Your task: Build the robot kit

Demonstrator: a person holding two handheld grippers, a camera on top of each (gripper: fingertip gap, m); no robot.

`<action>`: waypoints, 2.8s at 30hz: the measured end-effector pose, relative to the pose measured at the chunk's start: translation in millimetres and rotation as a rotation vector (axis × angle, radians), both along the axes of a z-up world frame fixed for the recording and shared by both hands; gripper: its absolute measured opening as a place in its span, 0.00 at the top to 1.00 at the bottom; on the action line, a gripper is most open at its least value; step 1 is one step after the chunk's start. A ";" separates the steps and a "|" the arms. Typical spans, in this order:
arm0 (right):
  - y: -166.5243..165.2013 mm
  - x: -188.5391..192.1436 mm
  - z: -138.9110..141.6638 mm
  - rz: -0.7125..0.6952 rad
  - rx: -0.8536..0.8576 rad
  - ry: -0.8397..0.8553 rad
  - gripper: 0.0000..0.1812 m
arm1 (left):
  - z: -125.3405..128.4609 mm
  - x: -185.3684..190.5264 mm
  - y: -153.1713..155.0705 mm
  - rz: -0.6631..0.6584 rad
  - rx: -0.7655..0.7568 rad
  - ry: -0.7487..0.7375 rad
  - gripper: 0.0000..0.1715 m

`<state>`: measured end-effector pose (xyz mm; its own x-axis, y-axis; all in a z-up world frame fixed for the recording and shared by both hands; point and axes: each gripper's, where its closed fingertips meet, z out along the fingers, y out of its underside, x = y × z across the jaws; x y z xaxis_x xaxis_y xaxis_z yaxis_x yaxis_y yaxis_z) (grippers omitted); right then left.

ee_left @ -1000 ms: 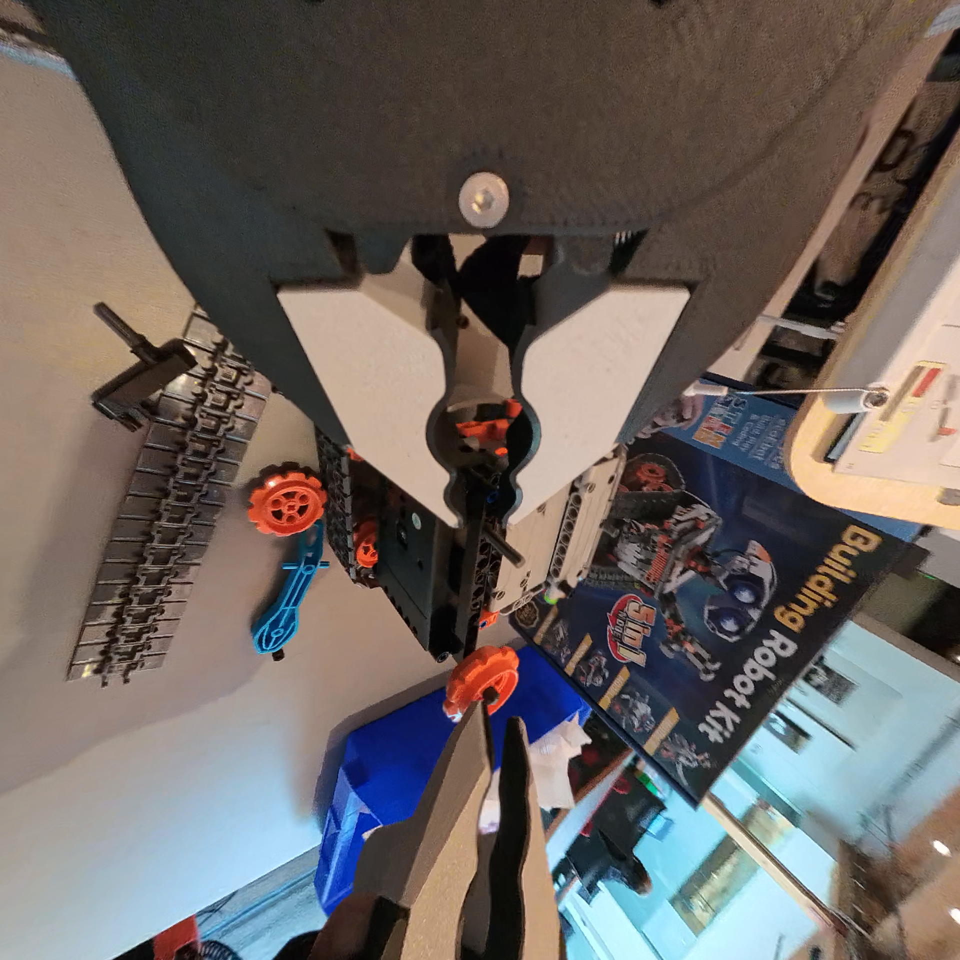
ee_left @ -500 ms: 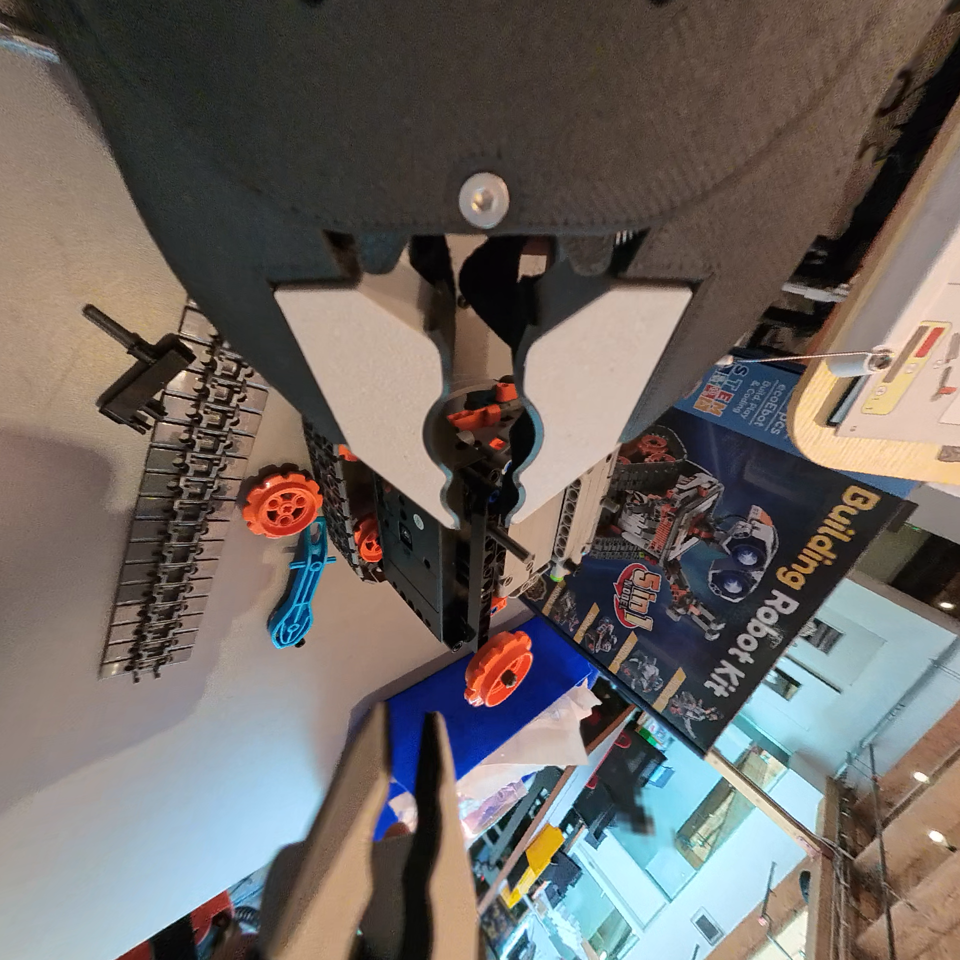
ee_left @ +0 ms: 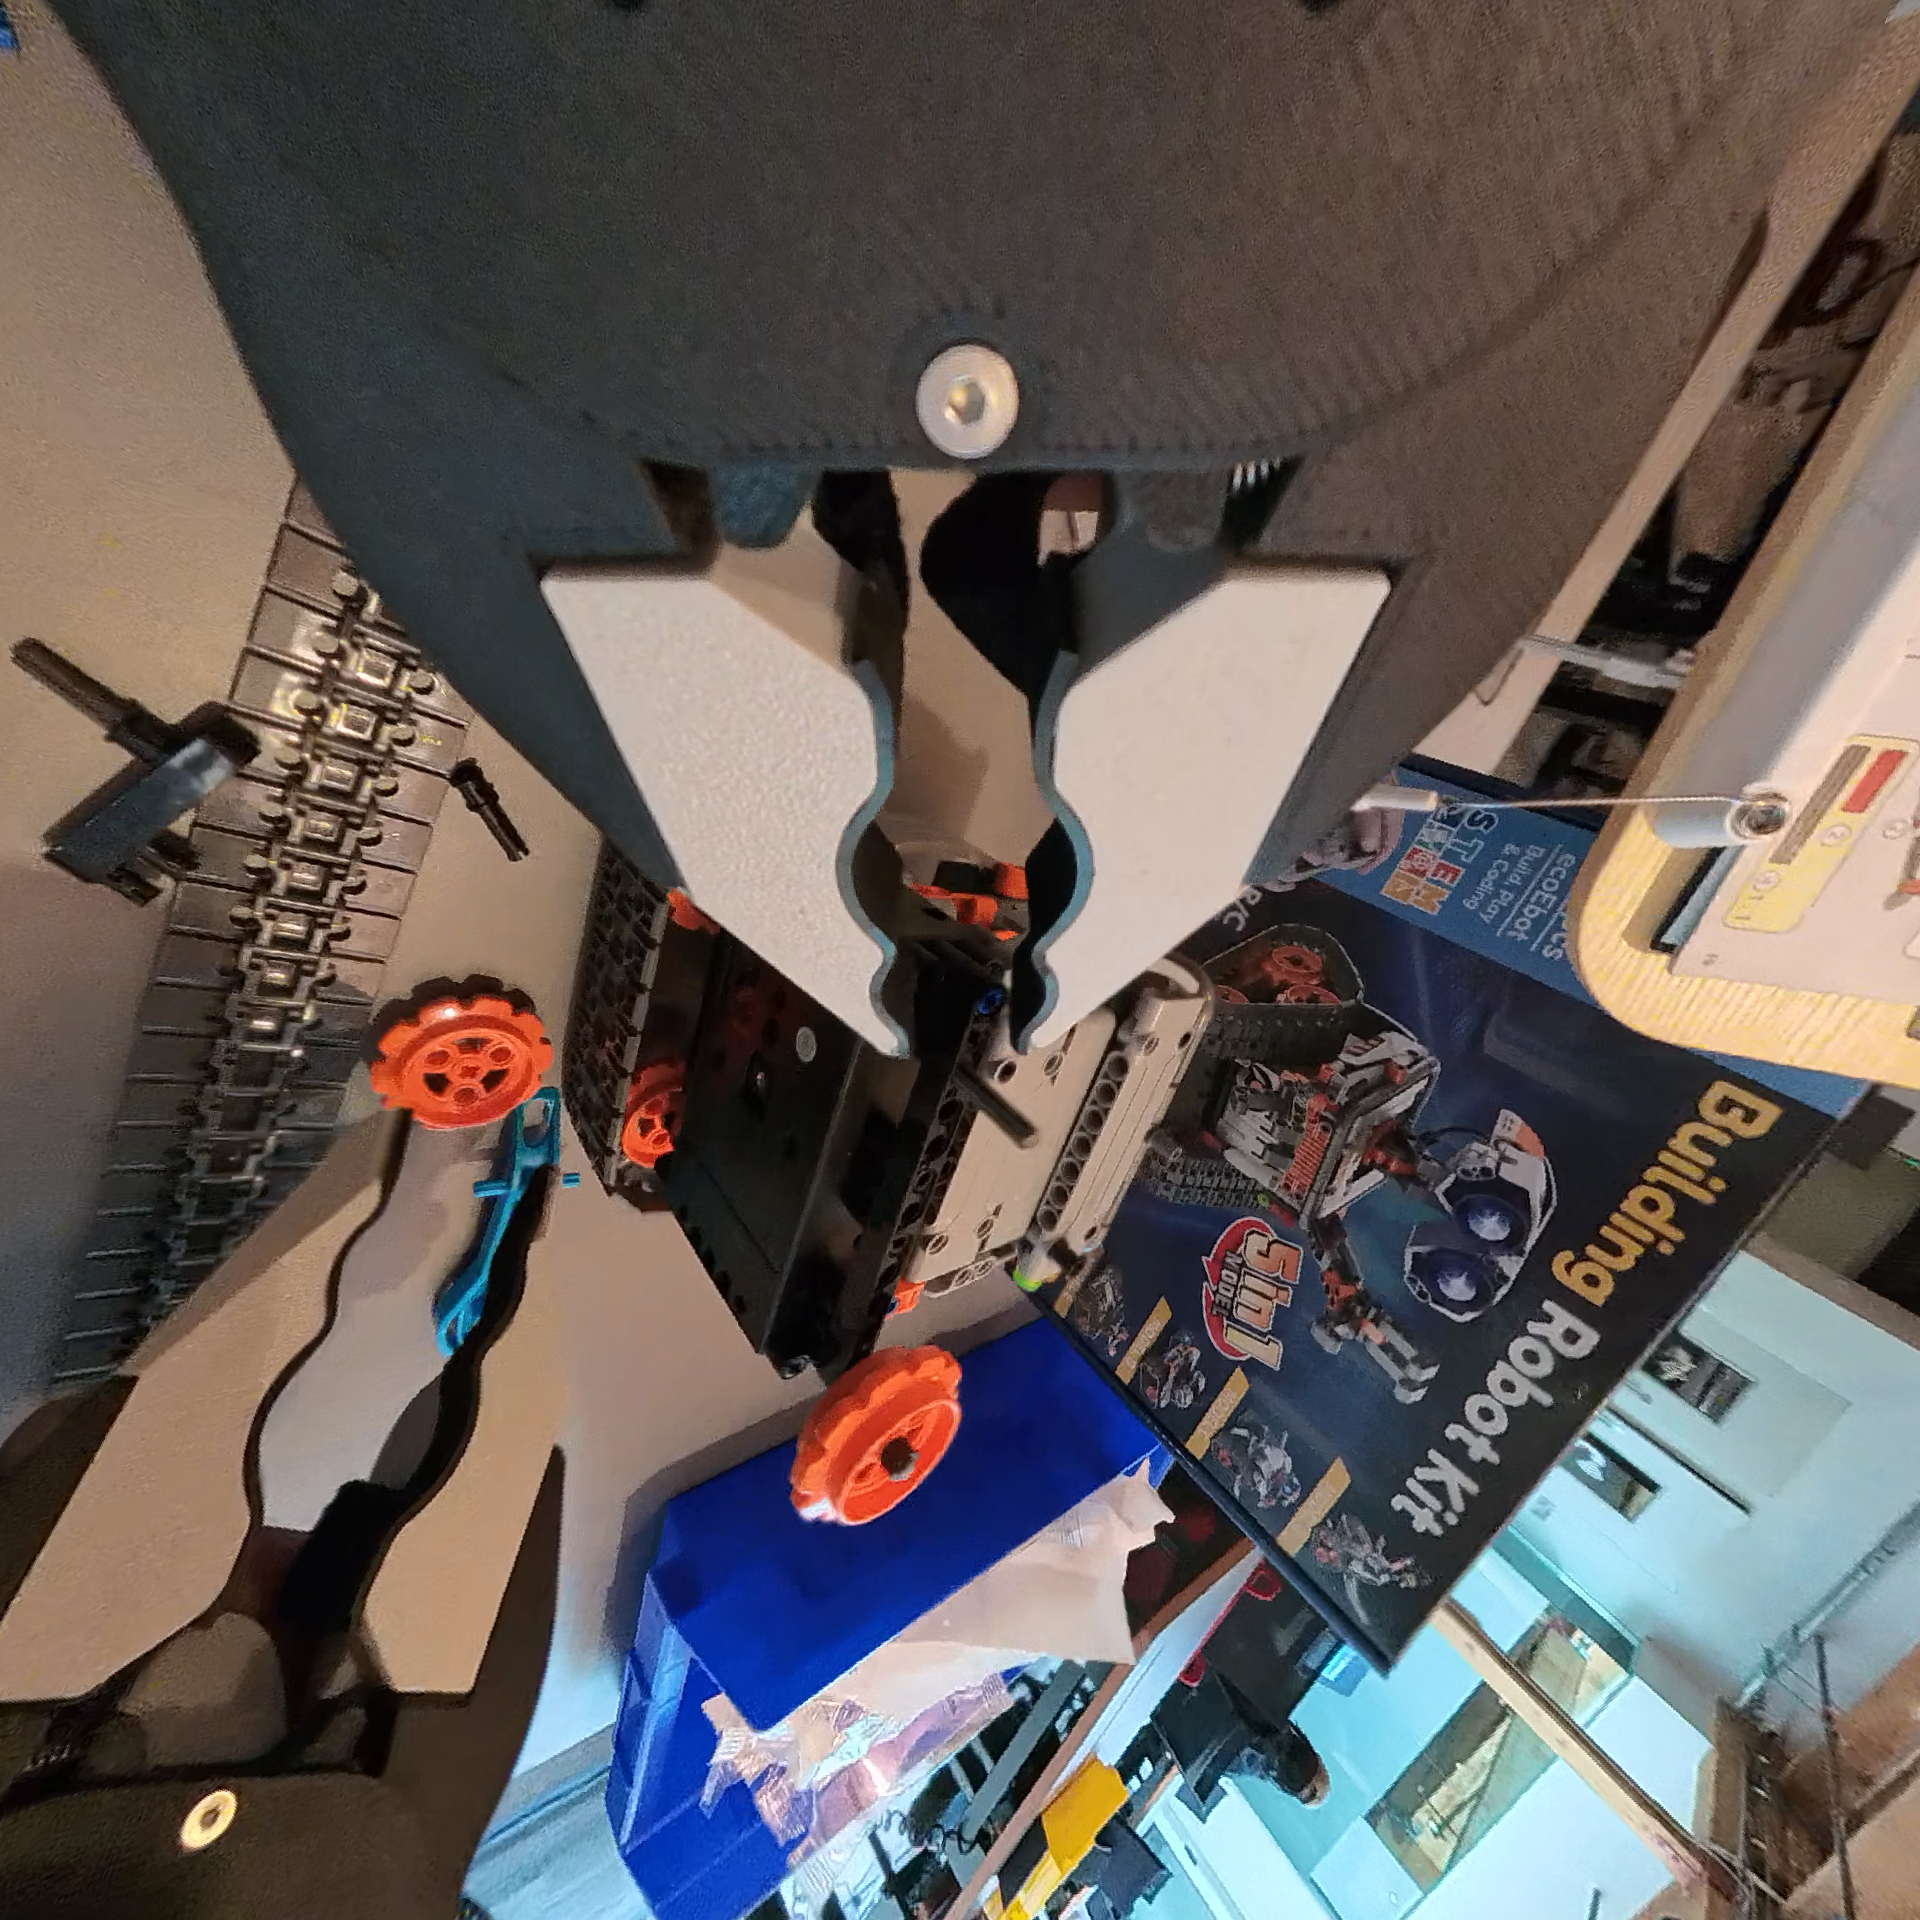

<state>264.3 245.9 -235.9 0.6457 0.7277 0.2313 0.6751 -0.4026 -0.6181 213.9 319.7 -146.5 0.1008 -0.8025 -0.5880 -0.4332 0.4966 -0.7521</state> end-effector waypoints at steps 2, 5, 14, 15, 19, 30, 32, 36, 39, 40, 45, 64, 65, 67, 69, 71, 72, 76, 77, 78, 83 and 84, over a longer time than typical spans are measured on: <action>3.4 7.4 11.6 -0.031 0.048 0.009 0.84 | 3.2 -3.3 3.1 -0.007 -0.019 -0.015 0.86; 12.4 19.5 39.2 -0.094 0.132 0.063 0.82 | 5.3 -2.5 2.2 -0.033 -0.083 -0.026 0.82; 45.1 25.9 66.8 -0.104 0.215 0.093 0.80 | -3.3 11.3 -5.9 -0.061 -0.034 -0.006 0.91; 45.2 22.8 65.0 -0.088 0.221 0.093 0.81 | -3.2 11.4 -10.5 -0.069 0.023 -0.004 0.91; 42.6 20.3 58.3 -0.079 0.269 0.067 0.86 | -0.6 11.8 -32.0 -0.082 0.221 -0.016 0.94; 12.1 26.9 50.6 -0.094 0.387 0.023 0.93 | -2.7 14.7 -80.7 -0.157 0.480 -0.024 0.94; 7.6 33.0 39.4 -0.099 0.392 -0.068 1.00 | -14.3 15.3 -87.6 -0.183 0.531 0.015 0.95; 10.1 32.9 15.2 -0.108 0.370 -0.107 1.00 | -27.6 16.7 -85.5 -0.189 0.562 0.041 0.95; 19.9 37.8 4.4 -0.110 0.333 -0.185 0.96 | -32.3 18.9 -70.1 -0.158 0.551 0.063 0.95; 23.1 40.8 0.3 -0.117 0.299 -0.204 0.92 | -34.7 20.1 -62.8 -0.141 0.557 0.079 0.95; 35.2 59.4 3.7 -0.157 0.258 -0.206 0.90 | -48.7 28.8 -27.2 -0.086 0.550 0.155 0.96; 23.0 79.4 1.2 -0.180 0.246 -0.154 0.88 | -73.6 40.7 0.8 -0.102 0.487 0.268 0.95; 21.2 77.3 6.3 -0.176 0.255 -0.124 0.87 | -64.2 40.9 -1.9 -0.100 0.466 0.236 0.95; 17.8 74.0 18.2 -0.166 0.280 -0.070 0.87 | -47.3 40.2 -7.1 -0.101 0.380 0.191 0.96; 13.8 68.8 30.2 -0.147 0.300 -0.011 0.87 | -29.8 39.4 -10.1 -0.096 0.274 0.150 0.96; 9.1 60.2 38.8 -0.111 0.301 0.041 0.87 | -12.1 39.4 -11.8 -0.103 0.128 0.110 0.96; 7.1 55.4 42.1 -0.090 0.298 0.062 0.87 | -3.9 39.5 -11.3 -0.106 0.052 0.091 0.96; -0.1 38.7 46.3 -0.008 0.259 0.088 0.86 | 17.8 39.0 -2.6 -0.137 -0.210 0.027 0.96; -1.2 35.4 44.2 0.011 0.241 0.081 0.85 | 19.5 38.4 -0.6 -0.148 -0.261 0.020 0.95; -2.9 31.4 40.2 0.033 0.214 0.074 0.85 | 19.3 38.2 2.0 -0.146 -0.273 0.024 0.95; -9.9 13.6 18.0 0.113 0.106 0.049 0.82 | 18.2 35.1 11.1 -0.120 -0.248 0.005 0.95; -11.7 9.9 14.4 0.124 0.089 0.051 0.82 | 18.3 34.1 12.6 -0.112 -0.244 -0.002 0.94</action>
<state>274.3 234.2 -221.5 0.5645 0.7809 0.2673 0.6831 -0.2602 -0.6824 248.0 332.3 -128.2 0.0039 -0.9268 -0.3755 -0.3841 0.3454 -0.8563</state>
